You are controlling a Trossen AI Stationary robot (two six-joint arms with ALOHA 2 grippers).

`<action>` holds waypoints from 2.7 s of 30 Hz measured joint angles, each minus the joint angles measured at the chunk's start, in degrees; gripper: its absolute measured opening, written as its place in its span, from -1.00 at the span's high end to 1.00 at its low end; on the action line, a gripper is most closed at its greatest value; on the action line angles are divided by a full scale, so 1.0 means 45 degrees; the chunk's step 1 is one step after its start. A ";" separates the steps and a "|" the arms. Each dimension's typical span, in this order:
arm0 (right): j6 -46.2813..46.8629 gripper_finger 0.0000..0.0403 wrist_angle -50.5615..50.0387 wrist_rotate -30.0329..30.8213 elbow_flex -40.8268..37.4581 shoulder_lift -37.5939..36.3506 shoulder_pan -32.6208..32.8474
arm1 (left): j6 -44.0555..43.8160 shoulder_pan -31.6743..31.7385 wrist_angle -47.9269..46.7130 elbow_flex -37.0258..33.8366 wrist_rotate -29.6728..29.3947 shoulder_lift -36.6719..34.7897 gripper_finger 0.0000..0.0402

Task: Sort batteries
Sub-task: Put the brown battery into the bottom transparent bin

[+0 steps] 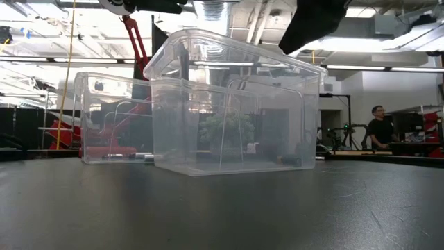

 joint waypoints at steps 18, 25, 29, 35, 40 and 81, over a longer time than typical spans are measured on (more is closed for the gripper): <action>1.4314 -0.12 -1.0595 -0.1048 -0.0213 -0.0999 0.5078 | 0.0087 0.0034 -0.0015 -0.0001 0.0000 0.0000 -0.09; 1.7921 -0.12 -0.9839 -0.3406 -0.1936 -0.0909 0.6006 | 0.0073 0.0034 -0.0015 -0.0005 0.0001 0.0000 -0.09; 1.7964 -0.12 -0.8841 -0.4597 -0.3143 -0.0903 0.6183 | 0.0068 0.0034 -0.0033 -0.0005 0.0000 0.0000 -0.09; 1.7815 -0.12 -0.7709 -0.5493 -0.4284 -0.0903 0.6115 | -0.0009 0.0039 -0.0107 -0.0005 0.0002 0.0000 -0.09; 1.5674 -0.12 -0.6667 -0.5836 -0.4951 -0.0903 0.6081 | -0.0015 0.0039 -0.0107 -0.0005 0.0000 0.0000 -0.09; 0.8475 0.41 -0.2481 -0.9212 -0.7310 -0.0918 0.3303 | -0.0066 0.0039 -0.0102 -0.0005 0.0000 0.0000 -0.09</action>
